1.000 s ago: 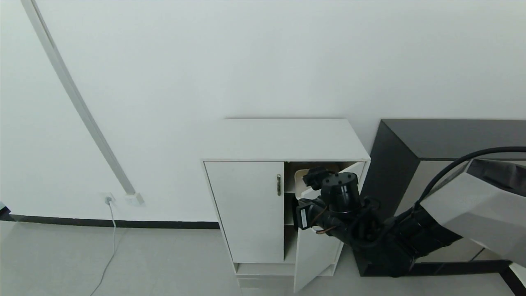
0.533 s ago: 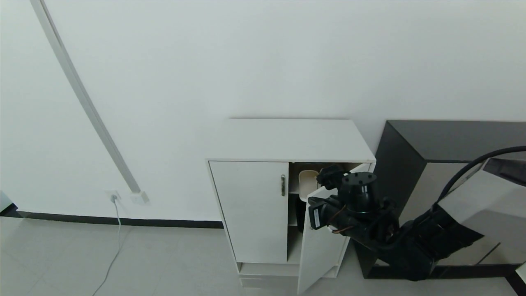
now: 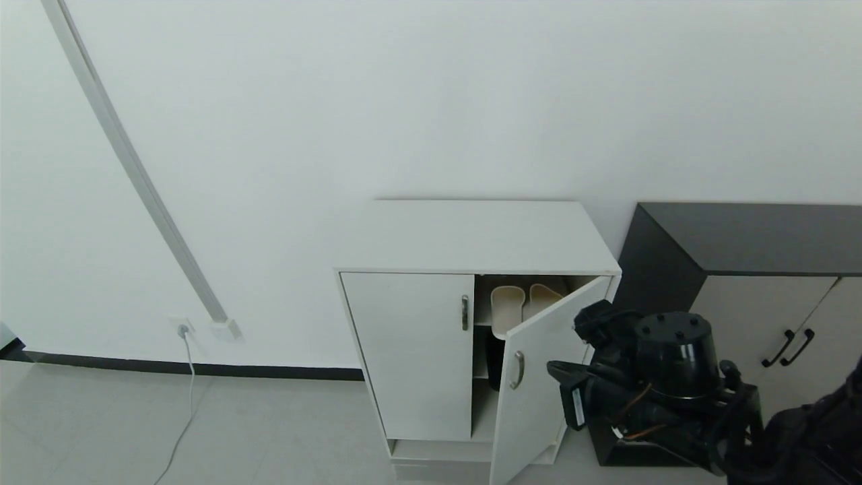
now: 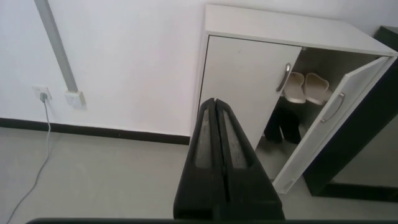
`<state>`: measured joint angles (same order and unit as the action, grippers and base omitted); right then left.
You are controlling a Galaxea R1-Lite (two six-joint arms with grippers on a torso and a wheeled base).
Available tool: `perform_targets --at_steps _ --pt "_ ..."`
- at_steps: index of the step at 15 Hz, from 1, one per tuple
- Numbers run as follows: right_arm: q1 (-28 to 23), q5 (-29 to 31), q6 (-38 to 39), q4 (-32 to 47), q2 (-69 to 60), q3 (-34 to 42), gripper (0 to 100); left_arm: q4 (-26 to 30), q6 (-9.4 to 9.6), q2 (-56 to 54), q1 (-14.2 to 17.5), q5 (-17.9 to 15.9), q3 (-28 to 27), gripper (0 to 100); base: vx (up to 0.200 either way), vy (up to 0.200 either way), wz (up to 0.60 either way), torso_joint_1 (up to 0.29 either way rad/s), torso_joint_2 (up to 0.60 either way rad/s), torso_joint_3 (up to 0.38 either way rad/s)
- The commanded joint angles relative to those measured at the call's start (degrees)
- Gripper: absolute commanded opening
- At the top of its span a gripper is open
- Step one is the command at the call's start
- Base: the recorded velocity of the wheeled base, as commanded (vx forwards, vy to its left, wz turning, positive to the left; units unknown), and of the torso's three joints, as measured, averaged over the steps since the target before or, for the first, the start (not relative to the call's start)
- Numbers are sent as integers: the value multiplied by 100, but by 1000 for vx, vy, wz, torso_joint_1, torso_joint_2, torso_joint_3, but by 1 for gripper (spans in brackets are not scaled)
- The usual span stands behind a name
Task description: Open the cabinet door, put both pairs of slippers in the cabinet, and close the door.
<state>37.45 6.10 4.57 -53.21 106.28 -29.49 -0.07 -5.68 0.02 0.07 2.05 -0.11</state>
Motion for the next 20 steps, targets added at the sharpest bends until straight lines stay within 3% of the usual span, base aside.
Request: perform_targets --at_steps 1,4,7,10,20 --pt "-1 -29 17 -14 -432 602 0 -1 -3 -2 1 6 2 0 200 0 0 17 17 -2" --pt "-10 -126 35 -339 -318 1103 0 -1 -12 -2 1 15 2 0 67 0 0 4 1 2" --pt "-133 -179 44 -858 297 1086 0 -1 6 -2 1 15 2 0 0 0 0 0 0 0" --pt "-317 -144 9 -1965 1466 708 0 -1 -12 -2 1 15 2 0 0 0 0 0 0 0" --pt "-396 -144 9 -1684 2529 -1059 0 -1 -12 6 1 15 2 0 0 0 0 0 0 0"
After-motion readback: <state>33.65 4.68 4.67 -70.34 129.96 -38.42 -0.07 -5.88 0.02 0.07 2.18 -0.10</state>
